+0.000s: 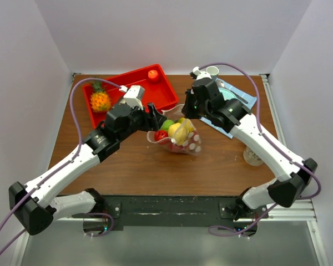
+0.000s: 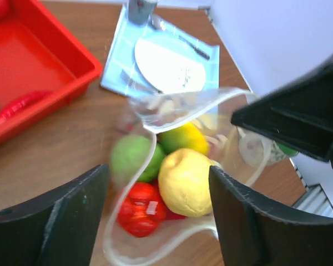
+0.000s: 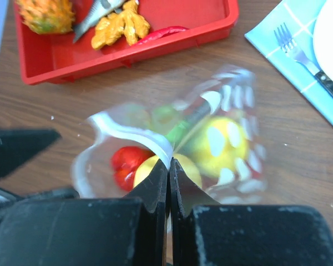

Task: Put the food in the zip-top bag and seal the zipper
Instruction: Adjust the zipper food storage bag at the center of the board, then pick up the fake fruit from the bin, then place the fake fruit in the zipper food storage bag.

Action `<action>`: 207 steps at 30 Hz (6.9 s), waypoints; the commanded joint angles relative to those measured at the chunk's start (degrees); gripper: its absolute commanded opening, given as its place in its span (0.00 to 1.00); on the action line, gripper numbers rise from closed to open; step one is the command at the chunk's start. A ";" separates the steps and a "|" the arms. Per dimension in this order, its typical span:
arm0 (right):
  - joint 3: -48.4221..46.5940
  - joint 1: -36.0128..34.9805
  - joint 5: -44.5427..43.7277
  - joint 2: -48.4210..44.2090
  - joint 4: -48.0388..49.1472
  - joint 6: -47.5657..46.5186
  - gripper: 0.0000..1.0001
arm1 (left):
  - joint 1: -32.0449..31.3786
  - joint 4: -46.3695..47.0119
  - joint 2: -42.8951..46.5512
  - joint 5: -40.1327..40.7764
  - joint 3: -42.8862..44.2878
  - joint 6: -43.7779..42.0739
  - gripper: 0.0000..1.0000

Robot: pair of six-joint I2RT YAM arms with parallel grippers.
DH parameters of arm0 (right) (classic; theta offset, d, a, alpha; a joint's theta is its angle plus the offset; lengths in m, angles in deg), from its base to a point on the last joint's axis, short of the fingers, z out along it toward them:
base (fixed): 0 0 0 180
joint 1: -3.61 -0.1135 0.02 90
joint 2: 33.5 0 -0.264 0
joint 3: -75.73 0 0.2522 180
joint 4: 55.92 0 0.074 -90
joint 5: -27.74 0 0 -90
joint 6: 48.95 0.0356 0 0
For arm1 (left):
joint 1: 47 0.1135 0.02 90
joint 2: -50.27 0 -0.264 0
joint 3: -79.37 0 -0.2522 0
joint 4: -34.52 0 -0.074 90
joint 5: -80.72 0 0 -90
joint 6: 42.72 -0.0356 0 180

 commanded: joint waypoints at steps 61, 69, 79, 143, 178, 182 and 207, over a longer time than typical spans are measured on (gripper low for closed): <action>5.14 -0.07 6.98 -14.25 -0.64 -4.14 0.00 | 25.42 40.02 -90.56 -2.01 64.61 1.21 0.75; 5.22 -0.08 6.98 -14.07 -0.37 -4.05 0.00 | 24.89 40.01 -92.15 -1.49 65.14 1.65 0.73; 4.87 -0.08 6.98 -13.02 -0.02 -4.05 0.00 | 24.80 42.64 -87.77 -1.31 59.97 1.21 0.38; 3.99 -3.24 2.67 0.87 9.91 9.05 0.00 | 9.95 -1.03 16.22 -17.04 -4.47 -2.22 0.17; 3.82 -3.41 2.93 -0.98 9.47 8.43 0.00 | 7.23 12.85 5.85 -17.84 -11.94 1.56 0.16; 4.17 -3.33 2.85 -1.24 9.39 8.43 0.00 | 6.96 12.85 5.41 -17.40 -11.85 1.39 0.16; 6.19 -3.24 2.32 -4.14 8.15 7.73 0.00 | 1.25 13.21 1.72 -12.30 -10.36 1.30 0.16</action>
